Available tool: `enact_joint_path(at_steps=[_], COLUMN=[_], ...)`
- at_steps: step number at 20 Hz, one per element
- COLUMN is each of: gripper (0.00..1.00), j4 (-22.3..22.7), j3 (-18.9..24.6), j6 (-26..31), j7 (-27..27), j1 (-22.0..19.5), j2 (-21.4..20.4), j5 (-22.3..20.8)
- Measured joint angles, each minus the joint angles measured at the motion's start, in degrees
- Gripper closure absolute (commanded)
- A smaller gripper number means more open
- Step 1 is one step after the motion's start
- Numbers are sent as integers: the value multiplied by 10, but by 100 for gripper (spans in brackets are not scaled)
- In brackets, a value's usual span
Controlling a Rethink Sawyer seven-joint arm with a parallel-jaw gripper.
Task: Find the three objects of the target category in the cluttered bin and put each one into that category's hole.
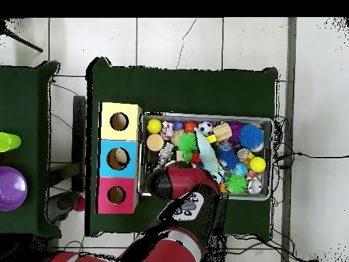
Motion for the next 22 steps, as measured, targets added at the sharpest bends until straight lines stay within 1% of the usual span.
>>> enact_joint_path(at_steps=[1, 9, 11, 16, 22], gripper=[100, 100, 100, 100, 100], j4=[0, -1, -2, -15, -23], j3=[0, -1, -1, -1, -1], j6=[0, 0, 0, 0, 0], j7=[0, 0, 0, 0, 0], j1=[-5, -46, -49, -53, -61], j2=[-5, -37, -40, -53, -65], j5=[-15, -89, -97, -138, -157])
